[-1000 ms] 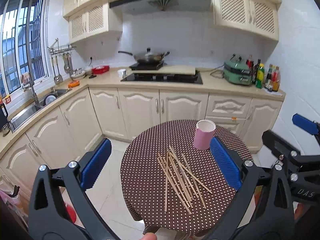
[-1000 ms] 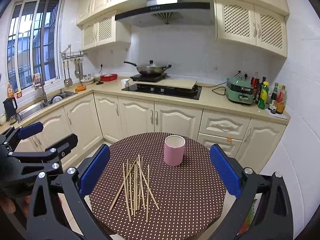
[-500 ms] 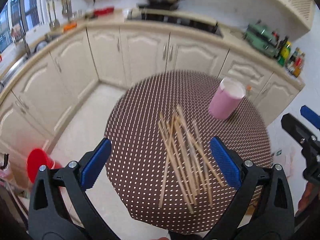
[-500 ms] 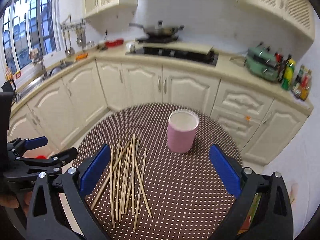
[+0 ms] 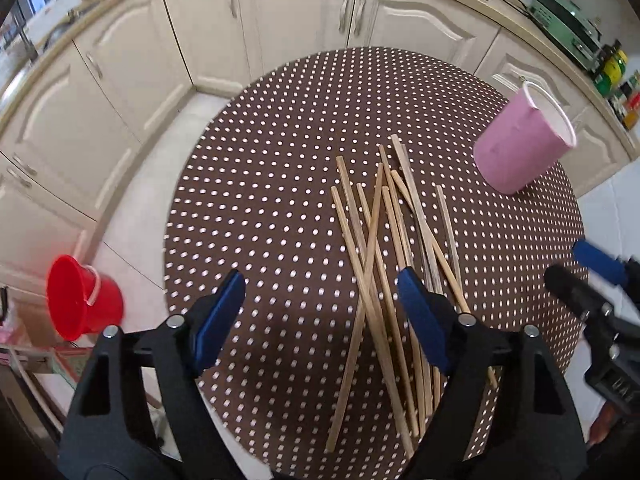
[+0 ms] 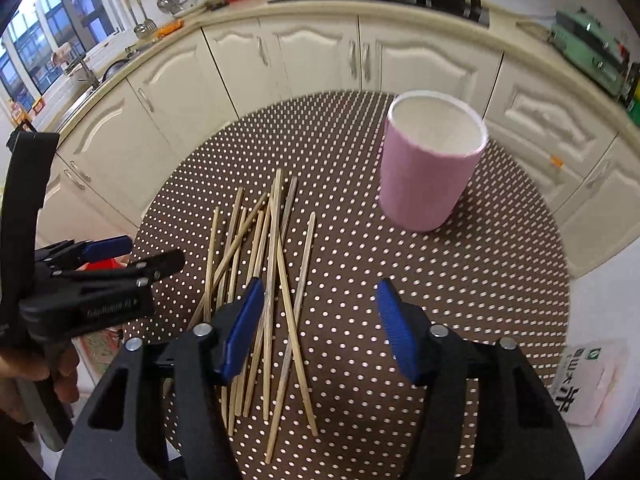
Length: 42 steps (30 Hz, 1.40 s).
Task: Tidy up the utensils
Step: 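Lower the left tool onto the chopsticks and close on one while the right tool grasps another, then lift the held chopsticks with both tools and carry them above the pink cup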
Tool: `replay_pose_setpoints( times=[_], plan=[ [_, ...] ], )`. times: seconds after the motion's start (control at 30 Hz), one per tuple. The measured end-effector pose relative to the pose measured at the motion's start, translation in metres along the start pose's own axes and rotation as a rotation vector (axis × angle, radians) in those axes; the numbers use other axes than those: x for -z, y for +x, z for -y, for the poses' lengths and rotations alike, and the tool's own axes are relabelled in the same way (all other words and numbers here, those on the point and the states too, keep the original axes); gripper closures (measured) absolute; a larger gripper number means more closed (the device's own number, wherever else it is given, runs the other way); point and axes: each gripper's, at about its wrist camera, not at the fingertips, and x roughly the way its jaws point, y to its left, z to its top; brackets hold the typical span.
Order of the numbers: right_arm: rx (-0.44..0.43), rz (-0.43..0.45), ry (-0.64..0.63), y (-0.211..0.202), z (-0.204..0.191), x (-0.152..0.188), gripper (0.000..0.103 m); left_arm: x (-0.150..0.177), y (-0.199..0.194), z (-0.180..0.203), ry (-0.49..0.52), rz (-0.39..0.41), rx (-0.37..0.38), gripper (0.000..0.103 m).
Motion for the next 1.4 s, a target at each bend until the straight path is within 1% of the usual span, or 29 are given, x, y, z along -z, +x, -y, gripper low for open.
replay_pose_setpoints(
  times=[0.07, 0.13, 0.2, 0.27, 0.3, 0.37, 0.47, 0.57, 0.6, 0.7, 0.77, 0.8, 0.9, 0.93, 0.97, 1.0, 1.03, 1.07, 1.17, 1.27, 1.4],
  plan=[
    [-0.005, -0.025, 0.018, 0.011, 0.000, -0.003, 0.054, -0.009, 0.016, -0.003, -0.011, -0.039, 0.008, 0.030],
    [-0.001, -0.045, 0.035, 0.021, -0.003, -0.007, 0.057, -0.016, 0.028, -0.008, -0.024, -0.063, 0.031, 0.039],
    [0.001, -0.061, 0.062, 0.028, -0.004, -0.011, 0.059, -0.023, 0.039, -0.010, -0.029, -0.094, 0.056, 0.041],
    [0.003, -0.072, 0.084, 0.036, -0.005, -0.014, 0.059, -0.031, 0.049, -0.008, -0.012, -0.114, 0.069, 0.043],
    [0.009, -0.077, 0.088, 0.039, -0.005, -0.017, 0.061, -0.034, 0.053, -0.006, -0.007, -0.123, 0.083, 0.046],
    [0.024, -0.100, 0.097, 0.050, -0.006, -0.021, 0.063, -0.040, 0.061, -0.004, 0.010, -0.137, 0.100, 0.053],
    [0.037, -0.126, 0.116, 0.062, -0.005, -0.026, 0.069, -0.046, 0.071, -0.001, 0.020, -0.171, 0.121, 0.068],
    [0.042, -0.165, 0.116, 0.075, -0.007, -0.031, 0.071, -0.052, 0.080, -0.005, -0.005, -0.201, 0.155, 0.070],
    [0.041, -0.176, 0.114, 0.078, -0.007, -0.033, 0.072, -0.053, 0.082, -0.006, -0.015, -0.210, 0.167, 0.073],
    [0.037, -0.213, 0.099, 0.088, -0.012, -0.036, 0.074, -0.054, 0.083, -0.008, -0.035, -0.219, 0.195, 0.078],
    [0.041, -0.236, 0.087, 0.095, -0.016, -0.038, 0.076, -0.054, 0.085, -0.007, -0.035, -0.223, 0.198, 0.080],
    [0.046, -0.246, 0.082, 0.099, -0.018, -0.038, 0.079, -0.054, 0.086, -0.011, -0.039, -0.222, 0.199, 0.084],
    [0.057, -0.278, 0.063, 0.109, -0.023, -0.040, 0.086, -0.058, 0.089, -0.013, -0.059, -0.227, 0.204, 0.089],
    [0.069, -0.275, 0.049, 0.110, -0.025, -0.040, 0.087, -0.060, 0.090, -0.013, -0.064, -0.230, 0.210, 0.091],
    [0.080, -0.274, 0.035, 0.110, -0.028, -0.041, 0.088, -0.060, 0.091, -0.014, -0.065, -0.230, 0.211, 0.092],
    [0.085, -0.272, 0.030, 0.112, -0.028, -0.041, 0.091, -0.061, 0.091, -0.012, -0.066, -0.227, 0.214, 0.092],
    [0.088, -0.271, 0.027, 0.112, -0.028, -0.041, 0.097, -0.056, 0.088, -0.012, -0.067, -0.224, 0.218, 0.094],
    [0.085, -0.269, 0.030, 0.111, -0.027, -0.040, 0.097, -0.055, 0.085, -0.014, -0.071, -0.221, 0.229, 0.094],
    [0.040, -0.257, 0.070, 0.104, -0.020, -0.040, 0.098, -0.057, 0.075, -0.012, -0.081, -0.201, 0.251, 0.096],
    [0.016, -0.218, 0.081, 0.090, -0.015, -0.043, 0.098, -0.063, 0.062, -0.012, -0.093, -0.177, 0.274, 0.098],
    [-0.021, -0.139, 0.088, 0.057, -0.008, -0.050, 0.098, -0.072, 0.035, -0.006, -0.081, -0.123, 0.300, 0.098]
  ],
)
